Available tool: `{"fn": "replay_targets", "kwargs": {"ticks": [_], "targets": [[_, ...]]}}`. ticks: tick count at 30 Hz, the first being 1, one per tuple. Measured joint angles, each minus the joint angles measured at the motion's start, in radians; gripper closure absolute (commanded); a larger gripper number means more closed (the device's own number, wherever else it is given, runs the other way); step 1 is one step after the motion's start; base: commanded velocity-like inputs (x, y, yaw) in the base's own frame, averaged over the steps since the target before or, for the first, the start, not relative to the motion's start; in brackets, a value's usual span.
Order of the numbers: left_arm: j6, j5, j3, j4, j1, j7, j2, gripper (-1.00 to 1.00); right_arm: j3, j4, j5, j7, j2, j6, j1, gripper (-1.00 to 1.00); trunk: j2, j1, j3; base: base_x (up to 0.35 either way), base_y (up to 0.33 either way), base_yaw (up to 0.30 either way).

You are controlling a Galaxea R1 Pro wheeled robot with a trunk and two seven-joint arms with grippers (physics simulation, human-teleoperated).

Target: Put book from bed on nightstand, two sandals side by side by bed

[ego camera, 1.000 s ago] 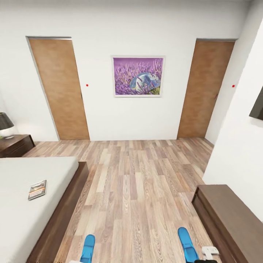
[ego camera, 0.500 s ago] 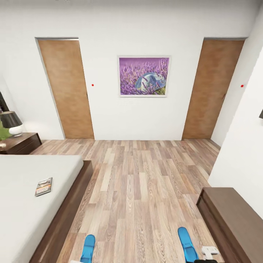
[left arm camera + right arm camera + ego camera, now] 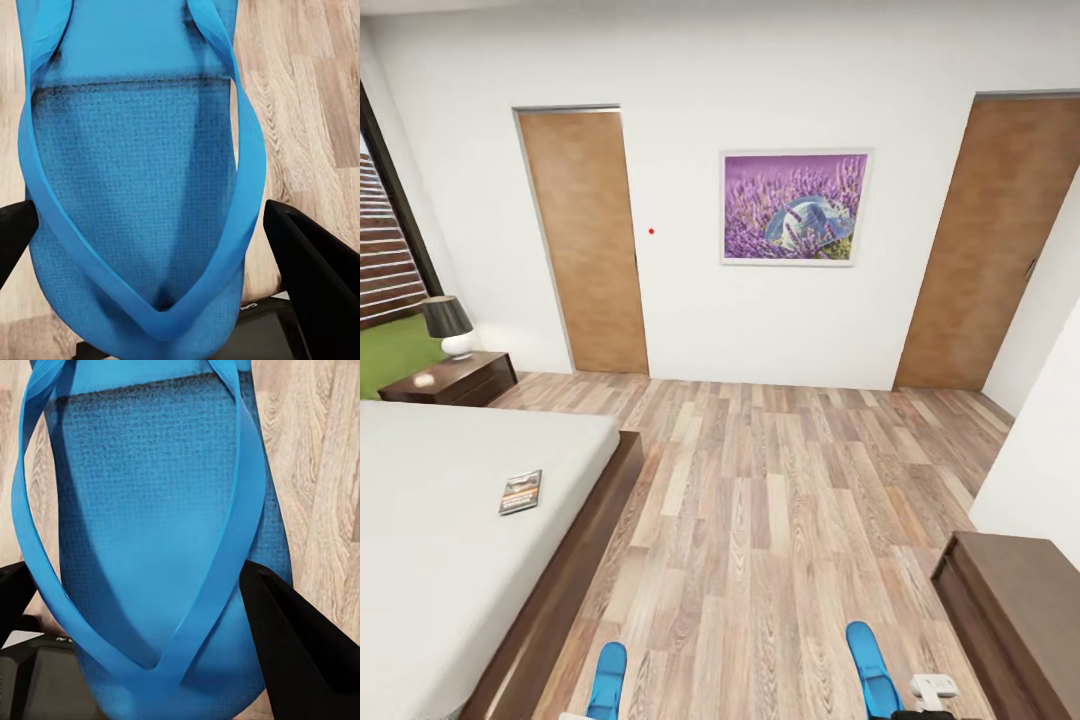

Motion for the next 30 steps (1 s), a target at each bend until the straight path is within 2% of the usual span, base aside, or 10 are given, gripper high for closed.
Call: {"fn": "replay_targets", "kwargs": {"ticks": [11, 30], "targets": [[0.000, 0.000, 0.000, 0.000, 0.000, 0.000, 0.000, 1.00, 0.000, 0.000, 0.000, 0.001, -0.001, 0.000, 0.000, 1.00, 0.000, 0.000, 0.001, 0.000, 0.000, 0.005], [0.000, 0.000, 0.000, 0.000, 0.000, 0.000, -0.002, 1.00, 0.000, 0.001, 0.000, 0.000, -0.001, 0.000, 0.000, 1.00, -0.001, 0.000, 0.030, 0.000, 0.000, 0.000]]}}
